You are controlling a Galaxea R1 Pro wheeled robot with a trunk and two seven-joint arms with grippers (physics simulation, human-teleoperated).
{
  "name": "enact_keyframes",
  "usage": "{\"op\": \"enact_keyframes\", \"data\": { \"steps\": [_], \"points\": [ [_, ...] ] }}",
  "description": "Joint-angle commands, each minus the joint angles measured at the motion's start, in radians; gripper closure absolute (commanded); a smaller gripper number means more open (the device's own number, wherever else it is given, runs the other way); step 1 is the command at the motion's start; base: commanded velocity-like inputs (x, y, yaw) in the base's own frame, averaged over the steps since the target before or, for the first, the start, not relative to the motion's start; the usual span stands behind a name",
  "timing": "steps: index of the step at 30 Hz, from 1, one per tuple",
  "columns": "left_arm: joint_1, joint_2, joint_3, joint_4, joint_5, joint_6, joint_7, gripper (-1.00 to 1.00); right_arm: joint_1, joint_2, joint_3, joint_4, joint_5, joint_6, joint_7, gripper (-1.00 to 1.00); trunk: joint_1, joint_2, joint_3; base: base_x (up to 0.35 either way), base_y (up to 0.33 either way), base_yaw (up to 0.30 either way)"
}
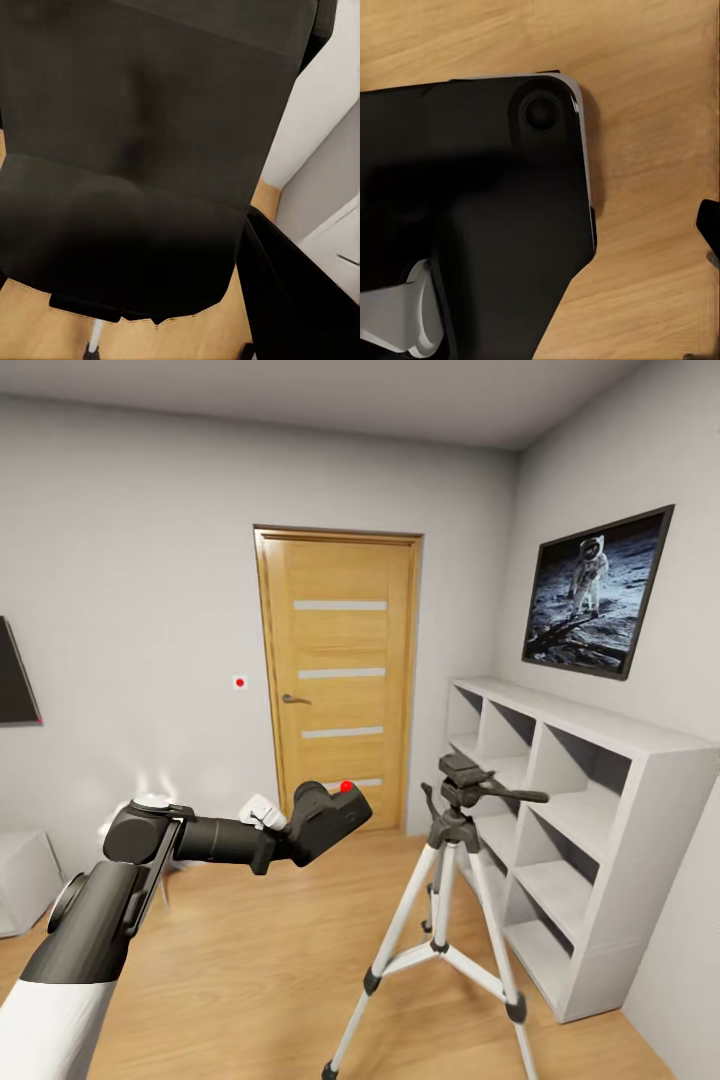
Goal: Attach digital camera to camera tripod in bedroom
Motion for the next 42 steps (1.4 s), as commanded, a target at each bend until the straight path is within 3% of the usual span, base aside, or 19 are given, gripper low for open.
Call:
{"op": "enact_keyframes", "data": {
  "steps": [1, 17, 20, 21, 23, 29, 31, 33, 35, 39, 42],
  "points": [
    [-0.001, 0.000, -0.001, -0.001, -0.011, 0.009, -0.011, 1.00, 0.000, 0.000, 0.002, 0.002, -0.008, -0.005, 0.002, -1.00, 0.001, -0.001, 0.000, 0.153, -0.277, 0.000],
    [-0.001, 0.000, 0.001, -0.002, -0.011, 0.009, -0.012, 1.00, 0.000, 0.000, 0.004, 0.001, -0.008, -0.005, 0.003, -1.00, 0.001, -0.001, 0.000, 0.146, -0.235, 0.000],
    [-0.001, 0.001, 0.031, -0.035, -0.011, 0.009, -0.014, 1.00, 0.000, 0.000, 0.004, 0.001, -0.008, -0.005, 0.004, -1.00, 0.001, -0.001, 0.000, 0.006, -0.008, 0.000],
    [-0.039, -0.001, 0.081, -0.047, -0.010, 0.009, -0.012, 1.00, 0.000, 0.000, 0.005, 0.001, -0.008, -0.005, 0.004, -1.00, 0.001, -0.001, 0.000, 0.000, 0.000, 0.000],
    [-0.068, 0.000, 0.085, -0.045, -0.010, 0.009, -0.012, 1.00, 0.000, 0.000, 0.005, 0.001, -0.008, -0.005, 0.004, -1.00, 0.001, -0.001, 0.000, 0.000, 0.000, 0.000],
    [-0.244, -0.002, 0.092, -0.003, -0.010, 0.009, -0.012, 1.00, 0.000, 0.000, 0.005, 0.001, -0.008, -0.005, 0.004, -1.00, 0.001, -0.001, 0.000, 0.000, 0.000, 0.000],
    [-0.316, -0.002, 0.093, 0.061, -0.011, 0.009, -0.011, 1.00, 0.000, 0.000, 0.005, 0.001, -0.008, -0.005, 0.004, -1.00, 0.001, -0.001, 0.000, 0.000, 0.000, 0.000],
    [-0.442, -0.004, 0.093, 0.217, -0.011, 0.009, -0.012, 1.00, 0.000, 0.000, 0.005, 0.001, -0.008, -0.006, 0.004, -1.00, 0.001, -0.001, 0.000, 0.000, 0.000, 0.000],
    [-0.508, -0.012, 0.092, 0.309, -0.011, 0.009, -0.012, 1.00, 0.000, 0.000, 0.005, 0.001, -0.008, -0.006, 0.004, -1.00, 0.001, -0.001, 0.000, 0.000, 0.000, 0.000],
    [-0.635, -0.068, 0.088, 0.439, -0.011, 0.009, -0.009, 1.00, 0.000, 0.000, 0.005, 0.001, -0.008, -0.006, 0.004, -1.00, 0.001, -0.001, 0.000, 0.000, 0.000, 0.000],
    [-0.662, -0.101, 0.069, 0.464, -0.014, 0.009, -0.008, 1.00, 0.000, 0.000, 0.004, 0.001, -0.008, -0.006, 0.004, -1.00, 0.001, -0.001, 0.000, 0.000, 0.000, 0.000]
  ]
}}
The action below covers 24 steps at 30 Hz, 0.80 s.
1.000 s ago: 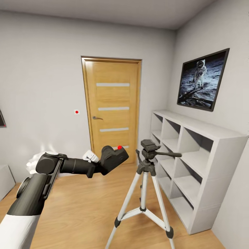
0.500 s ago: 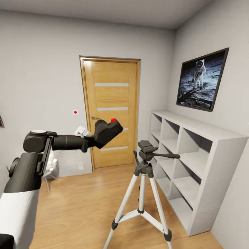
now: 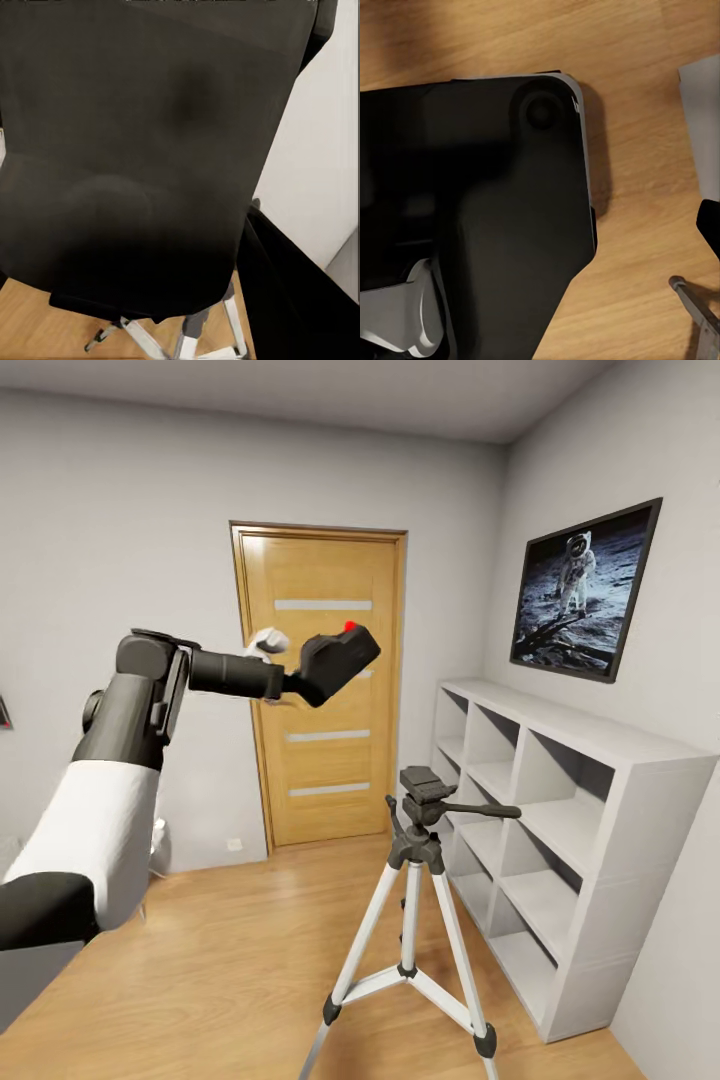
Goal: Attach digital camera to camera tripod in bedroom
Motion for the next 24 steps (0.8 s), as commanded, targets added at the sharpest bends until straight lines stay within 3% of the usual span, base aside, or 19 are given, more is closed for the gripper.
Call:
{"op": "enact_keyframes", "data": {
  "steps": [1, 3, 5, 9, 12, 13, 14, 24],
  "points": [
    [-0.010, -0.016, -0.046, 0.030, -0.015, 0.009, -0.010, 1.00, 0.000, 0.000, 0.003, 0.002, -0.008, -0.005, 0.002, -1.00, 0.000, 0.000, 0.000, 0.000, 0.000, 0.000],
    [-0.013, -0.024, -0.083, 0.058, -0.017, 0.009, -0.010, 1.00, 0.000, 0.000, 0.003, 0.002, -0.008, -0.006, 0.002, -1.00, 0.000, 0.000, 0.000, 0.000, 0.000, 0.000],
    [-0.017, -0.045, -0.154, 0.105, -0.020, 0.009, -0.009, 1.00, 0.000, 0.000, 0.003, 0.002, -0.008, -0.006, 0.002, -1.00, 0.000, 0.000, 0.000, 0.000, 0.000, 0.000],
    [-0.018, -0.085, -0.256, 0.133, -0.021, 0.009, -0.008, 1.00, -0.001, 0.000, 0.003, 0.002, -0.008, -0.006, 0.002, -1.00, 0.000, 0.000, 0.000, 0.000, 0.000, 0.000],
    [-0.019, -0.096, -0.321, 0.139, -0.021, 0.009, -0.008, 1.00, 0.000, 0.000, 0.002, 0.002, -0.008, -0.006, 0.002, -1.00, 0.000, 0.000, 0.000, 0.000, 0.000, 0.000],
    [-0.019, -0.101, -0.372, 0.140, -0.022, 0.009, -0.009, 1.00, 0.000, 0.000, 0.002, 0.002, -0.008, -0.006, 0.002, -1.00, 0.000, 0.000, 0.000, 0.000, 0.000, 0.000],
    [-0.019, -0.101, -0.389, 0.138, -0.022, 0.009, -0.010, 1.00, 0.000, 0.000, 0.002, 0.002, -0.008, -0.006, 0.002, -1.00, 0.000, 0.000, 0.000, 0.000, 0.000, 0.000],
    [-0.015, -0.107, -0.418, 0.122, -0.022, 0.009, -0.014, 1.00, 0.000, 0.000, 0.002, 0.002, -0.008, -0.006, 0.002, -1.00, 0.000, 0.000, 0.000, 0.000, 0.000, 0.000]
  ]
}}
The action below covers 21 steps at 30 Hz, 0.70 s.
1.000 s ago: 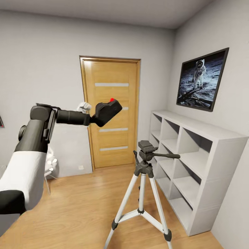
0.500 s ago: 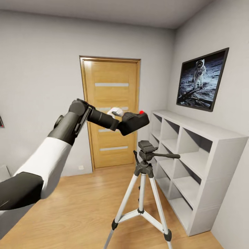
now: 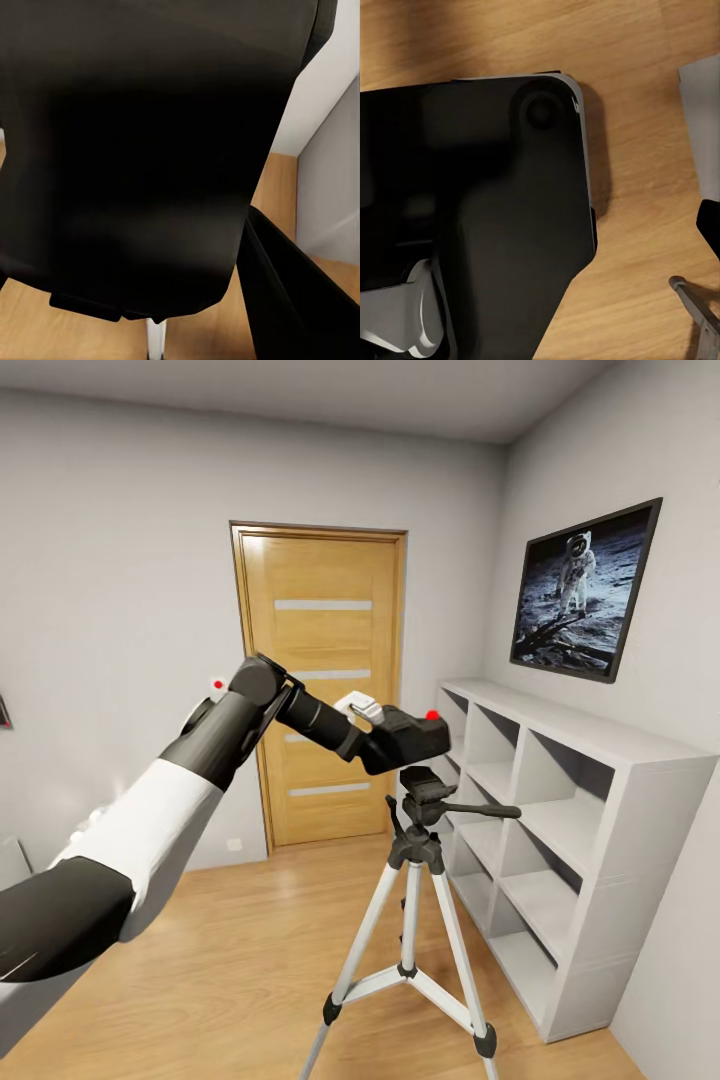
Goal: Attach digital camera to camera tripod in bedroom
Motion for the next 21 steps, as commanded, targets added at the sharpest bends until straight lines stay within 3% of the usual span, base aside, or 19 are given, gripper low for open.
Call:
{"op": "enact_keyframes", "data": {
  "steps": [1, 7, 21],
  "points": [
    [0.000, -0.003, 0.001, -0.002, -0.012, 0.009, -0.011, 1.00, 0.000, 0.000, 0.002, 0.002, -0.008, -0.005, 0.002, -1.00, 0.000, -0.001, 0.000, 0.000, 0.000, 0.000],
    [0.001, -0.025, -0.001, -0.004, -0.012, 0.009, -0.010, 1.00, -0.001, 0.000, 0.002, 0.002, -0.008, -0.005, 0.002, -1.00, 0.000, -0.001, 0.000, 0.000, 0.000, 0.000],
    [0.002, -0.029, 0.005, -0.035, -0.012, 0.009, -0.010, 1.00, -0.001, 0.000, 0.002, 0.002, -0.008, -0.005, 0.002, -1.00, 0.000, -0.001, 0.000, 0.000, 0.000, 0.000]
  ]
}}
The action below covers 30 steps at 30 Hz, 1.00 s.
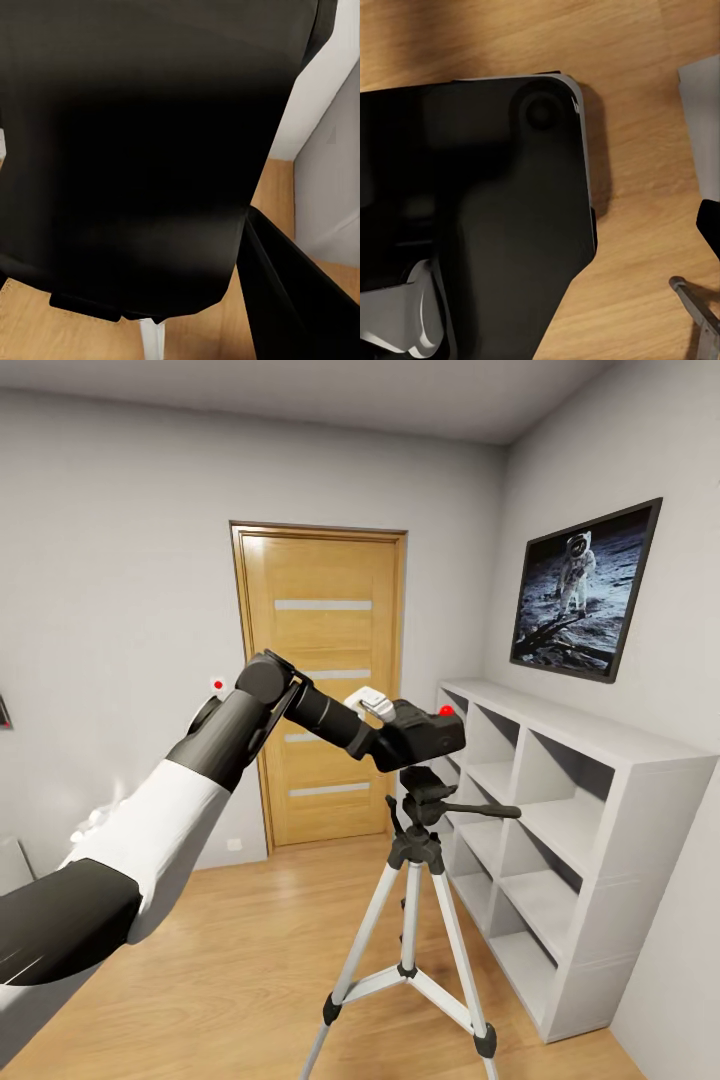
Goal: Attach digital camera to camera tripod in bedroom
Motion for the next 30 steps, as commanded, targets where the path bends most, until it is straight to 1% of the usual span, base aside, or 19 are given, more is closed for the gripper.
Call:
{"op": "enact_keyframes", "data": {
  "steps": [1, 8, 10, 12, 30],
  "points": [
    [0.000, -0.001, 0.001, -0.002, -0.012, 0.009, -0.011, 1.00, 0.000, 0.000, 0.002, 0.002, -0.008, -0.005, 0.002, -1.00, 0.000, -0.001, 0.000, 0.000, 0.000, 0.000],
    [0.000, -0.001, 0.002, -0.007, -0.012, 0.009, -0.010, 1.00, 0.000, 0.000, 0.003, 0.002, -0.008, -0.007, 0.002, -1.00, 0.000, -0.001, 0.000, 0.000, 0.000, 0.000],
    [0.000, -0.001, 0.000, -0.007, -0.012, 0.009, -0.010, 1.00, 0.000, 0.000, 0.004, 0.002, -0.008, -0.041, 0.003, -1.00, 0.000, -0.001, 0.000, 0.000, 0.000, 0.000],
    [0.000, -0.001, -0.001, -0.007, -0.012, 0.009, -0.010, 1.00, 0.000, 0.000, 0.004, 0.002, -0.008, -0.045, 0.003, -1.00, 0.000, -0.001, 0.000, 0.000, 0.000, 0.000],
    [0.000, -0.004, -0.003, -0.003, -0.012, 0.009, -0.011, 1.00, 0.000, 0.000, 0.004, 0.002, -0.004, -0.051, 0.005, -1.00, 0.000, -0.001, 0.000, 0.000, 0.000, 0.000]
  ]
}}
